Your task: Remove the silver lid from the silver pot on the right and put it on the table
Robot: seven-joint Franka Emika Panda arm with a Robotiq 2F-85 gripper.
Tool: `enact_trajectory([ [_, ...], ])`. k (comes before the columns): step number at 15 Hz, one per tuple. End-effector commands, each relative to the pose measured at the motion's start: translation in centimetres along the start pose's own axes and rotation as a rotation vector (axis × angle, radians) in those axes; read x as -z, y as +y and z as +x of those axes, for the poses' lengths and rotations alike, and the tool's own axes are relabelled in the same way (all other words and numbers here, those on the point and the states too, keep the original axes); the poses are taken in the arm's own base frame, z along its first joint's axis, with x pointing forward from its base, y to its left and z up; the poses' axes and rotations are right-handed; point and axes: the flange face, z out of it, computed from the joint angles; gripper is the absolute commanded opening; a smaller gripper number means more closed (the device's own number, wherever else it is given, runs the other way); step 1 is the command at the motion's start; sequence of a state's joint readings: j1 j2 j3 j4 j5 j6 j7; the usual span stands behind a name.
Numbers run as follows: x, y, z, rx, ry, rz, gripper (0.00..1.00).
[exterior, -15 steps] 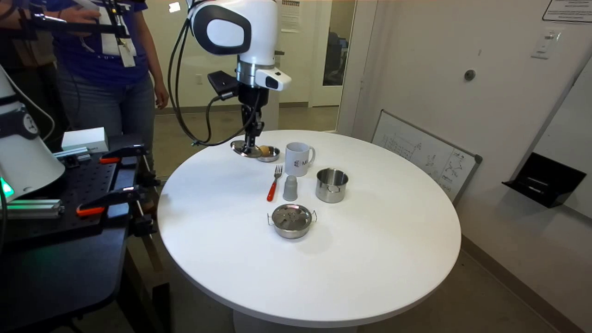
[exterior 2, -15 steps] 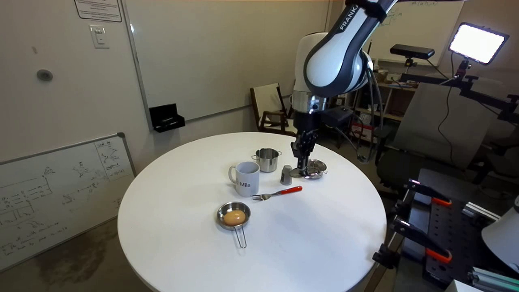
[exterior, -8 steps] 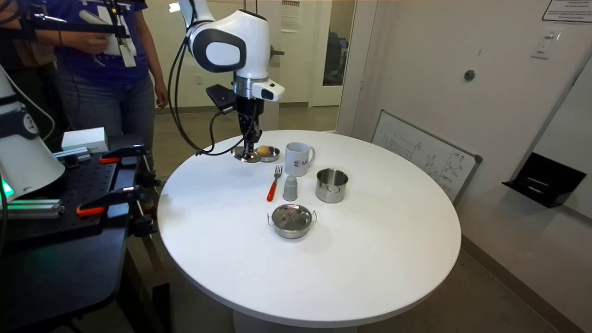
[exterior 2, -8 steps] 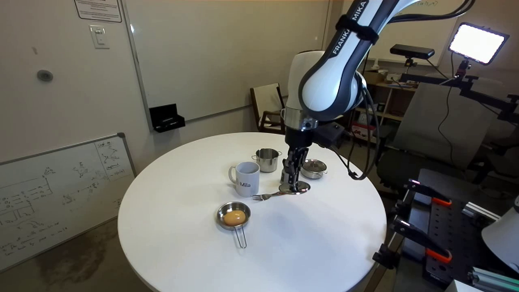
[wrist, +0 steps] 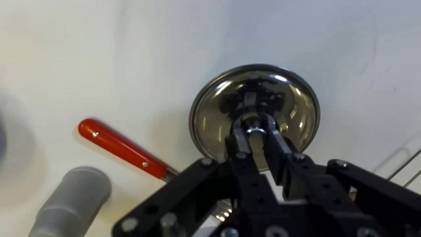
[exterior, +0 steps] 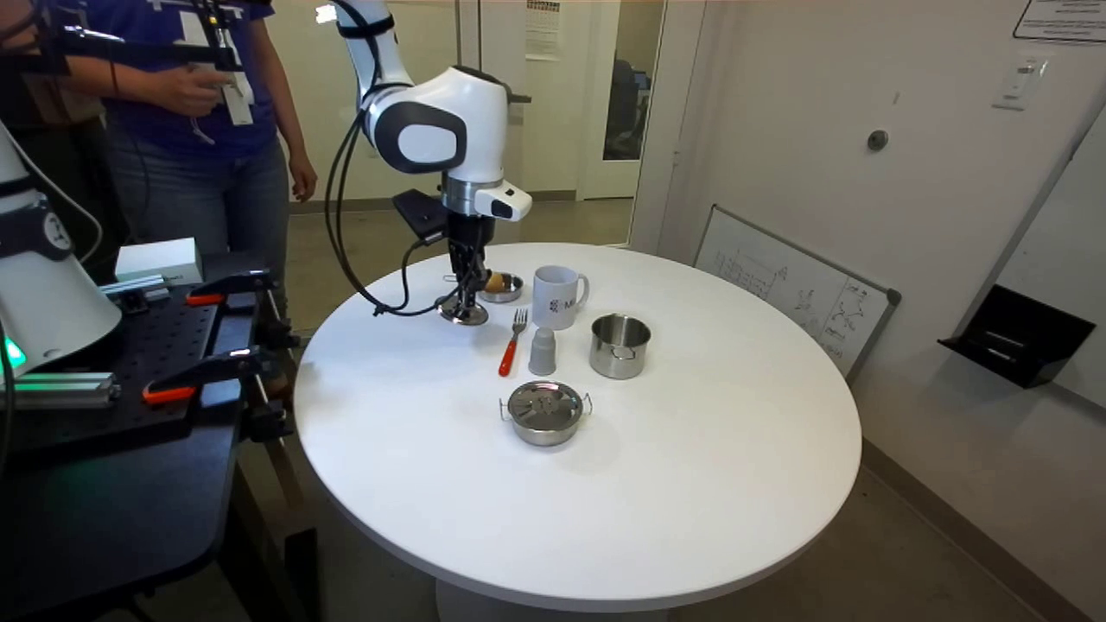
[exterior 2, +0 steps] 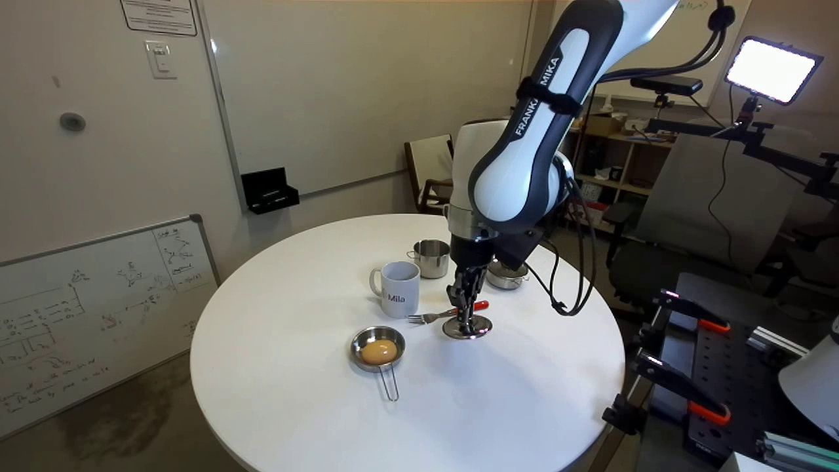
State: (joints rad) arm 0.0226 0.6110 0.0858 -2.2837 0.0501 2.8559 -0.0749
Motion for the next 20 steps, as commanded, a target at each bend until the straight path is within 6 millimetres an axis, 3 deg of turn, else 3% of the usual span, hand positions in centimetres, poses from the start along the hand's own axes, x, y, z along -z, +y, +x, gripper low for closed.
enact_trajectory([
  [1, -1.8, 0.2, 1.6, -0.013, 0.014, -0.051, 0.05],
  [8, -4.0, 0.1, 2.4, -0.044, -0.003, -0.107, 0.05],
  [9, -4.1, 0.1, 2.4, -0.047, -0.007, -0.105, 0.22],
  [10, -4.2, 0.1, 2.4, -0.049, -0.01, -0.106, 0.45],
  [12, -4.3, 0.1, 2.3, -0.051, -0.016, -0.101, 0.48],
  [17, -3.2, 0.9, 1.7, -0.063, -0.011, -0.091, 0.83],
  [19, -1.8, 1.7, 1.6, -0.073, 0.004, -0.094, 0.97],
  [20, -0.7, 2.1, 1.7, -0.081, 0.013, -0.091, 1.0],
])
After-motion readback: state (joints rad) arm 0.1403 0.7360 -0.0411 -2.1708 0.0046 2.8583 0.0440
